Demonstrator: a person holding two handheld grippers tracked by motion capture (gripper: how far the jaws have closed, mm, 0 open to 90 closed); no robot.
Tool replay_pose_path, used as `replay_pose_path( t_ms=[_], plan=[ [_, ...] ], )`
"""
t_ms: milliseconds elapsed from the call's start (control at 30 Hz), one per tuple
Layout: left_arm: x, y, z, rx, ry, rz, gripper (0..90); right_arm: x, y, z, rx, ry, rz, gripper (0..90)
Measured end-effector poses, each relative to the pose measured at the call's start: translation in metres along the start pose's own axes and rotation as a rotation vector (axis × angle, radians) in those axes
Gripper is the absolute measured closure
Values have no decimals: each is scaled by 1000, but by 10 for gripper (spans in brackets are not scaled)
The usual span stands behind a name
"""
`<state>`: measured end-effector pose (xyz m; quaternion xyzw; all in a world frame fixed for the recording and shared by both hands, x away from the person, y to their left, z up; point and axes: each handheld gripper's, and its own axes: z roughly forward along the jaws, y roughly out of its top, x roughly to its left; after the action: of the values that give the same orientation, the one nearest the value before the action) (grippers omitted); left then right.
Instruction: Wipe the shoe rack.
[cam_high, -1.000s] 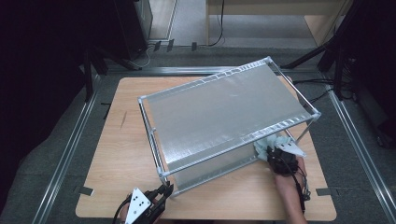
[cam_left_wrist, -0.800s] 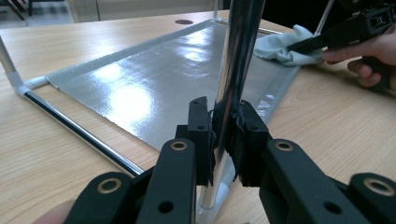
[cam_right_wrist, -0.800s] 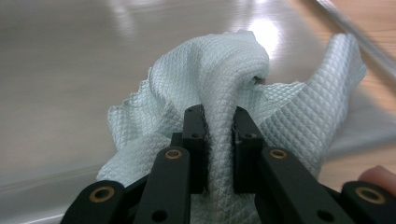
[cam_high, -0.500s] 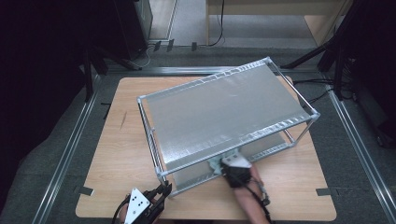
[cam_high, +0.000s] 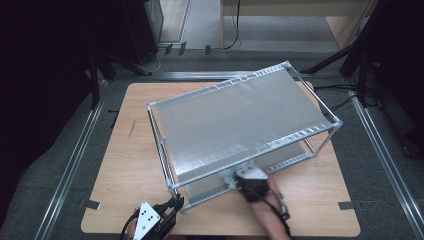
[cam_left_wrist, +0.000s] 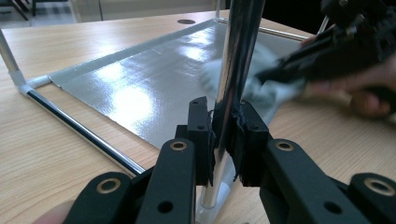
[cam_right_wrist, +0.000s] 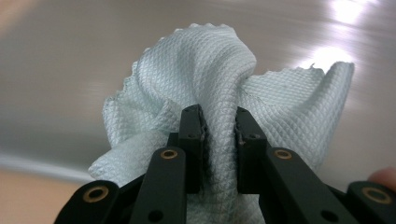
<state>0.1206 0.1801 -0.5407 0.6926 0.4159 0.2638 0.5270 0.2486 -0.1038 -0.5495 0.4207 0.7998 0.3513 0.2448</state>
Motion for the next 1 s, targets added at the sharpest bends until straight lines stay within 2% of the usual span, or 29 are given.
replay_pose_path(
  t_ms=[67,167,233,300,367,400,500,600,700,733,800,867,1000],
  plan=[
    [0,0,0,0,2,2,795,-35,-6,-5,18,-126,31,776],
    [1,0,0,2,3,2,795,-87,-17,-18,32,-285,131,784],
    [1,0,0,2,5,3,795,-113,-25,-28,40,-367,176,783],
    [1,0,1,2,5,2,795,-133,-33,-33,37,-385,250,779],
    [1,1,1,3,7,2,795,-142,-39,-33,32,-354,304,780],
    [1,1,1,3,9,1,796,-141,-40,-32,26,-350,319,787],
    [2,1,1,2,15,-4,798,-136,-38,-30,31,-365,313,801],
    [4,1,0,2,16,-16,798,-130,-37,-25,18,-289,354,804],
    [3,1,0,4,12,-12,798,-126,-35,-23,21,-287,329,802],
    [2,1,0,4,2,-6,799,-121,-32,-21,19,-259,323,799],
    [-1,0,1,7,-12,4,800,-110,-28,-18,12,-207,287,796],
    [-5,0,2,6,-20,10,800,-93,-22,-14,10,-168,239,796],
    [-11,0,4,7,-45,23,801,-43,-6,-8,-28,-61,111,786]
  ],
)
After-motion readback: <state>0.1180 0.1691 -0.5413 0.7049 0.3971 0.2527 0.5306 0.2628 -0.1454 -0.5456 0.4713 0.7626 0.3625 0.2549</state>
